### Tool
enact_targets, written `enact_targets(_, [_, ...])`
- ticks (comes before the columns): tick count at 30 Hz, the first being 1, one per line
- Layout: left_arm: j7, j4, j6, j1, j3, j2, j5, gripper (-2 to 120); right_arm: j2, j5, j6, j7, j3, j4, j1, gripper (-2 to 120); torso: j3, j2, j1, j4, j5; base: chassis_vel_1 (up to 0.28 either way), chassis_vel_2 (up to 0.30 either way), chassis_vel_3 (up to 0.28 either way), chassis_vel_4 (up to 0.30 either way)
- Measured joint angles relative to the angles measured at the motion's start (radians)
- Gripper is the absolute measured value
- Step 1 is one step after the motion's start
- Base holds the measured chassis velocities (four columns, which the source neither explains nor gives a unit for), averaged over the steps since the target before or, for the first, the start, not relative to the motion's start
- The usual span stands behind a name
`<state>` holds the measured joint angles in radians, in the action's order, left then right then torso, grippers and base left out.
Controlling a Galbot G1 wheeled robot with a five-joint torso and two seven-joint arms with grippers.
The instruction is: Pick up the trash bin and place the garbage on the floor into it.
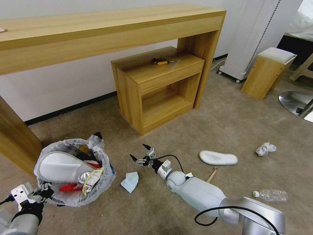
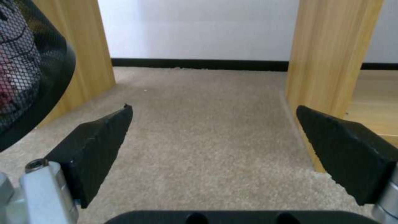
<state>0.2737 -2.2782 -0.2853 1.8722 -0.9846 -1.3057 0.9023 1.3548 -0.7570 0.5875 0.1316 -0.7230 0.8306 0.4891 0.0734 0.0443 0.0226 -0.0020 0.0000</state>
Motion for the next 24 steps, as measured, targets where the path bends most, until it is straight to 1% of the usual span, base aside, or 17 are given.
enact_targets(8, [0.000, -0.008, 0.000, 0.002, 0.001, -0.004, -0.002, 0, 0.003, -0.013, 0.008, 0.015, -0.008, -0.012, 0.014, 100, 0.000, 0.000, 0.000, 0.0000, 0.0001, -0.014, 0.008, 0.012, -0.012])
enact_targets(14, [0.001, -0.018, 0.000, 0.009, -0.003, -0.007, -0.001, 0, 0.009, -0.049, -0.004, 0.031, -0.032, -0.070, 0.020, 100, 0.000, 0.000, 0.000, 0.0000, 0.0000, 0.000, 0.000, 0.000, 0.000])
enact_targets(16, [0.001, -0.018, 0.000, 0.010, -0.003, -0.009, -0.001, 0, 0.010, -0.050, -0.008, 0.032, -0.036, -0.078, 0.024, 100, 0.000, 0.000, 0.000, 0.0000, 0.0000, 0.000, 0.000, 0.000, 0.000])
enact_targets(19, [0.001, -0.022, 0.001, 0.010, -0.003, -0.014, -0.001, 0, 0.026, -0.048, -0.015, 0.045, -0.059, -0.137, 0.038, 100, 0.000, 0.000, 0.000, 0.0000, 0.0001, 0.000, 0.000, 0.000, 0.000])
enact_targets(24, [0.001, -0.033, 0.001, 0.013, -0.003, -0.018, -0.001, 0, 0.039, -0.037, -0.031, 0.055, -0.077, -0.173, 0.047, 100, 0.000, 0.000, 0.000, 0.0000, 0.0000, 0.000, 0.000, 0.000, 0.000])
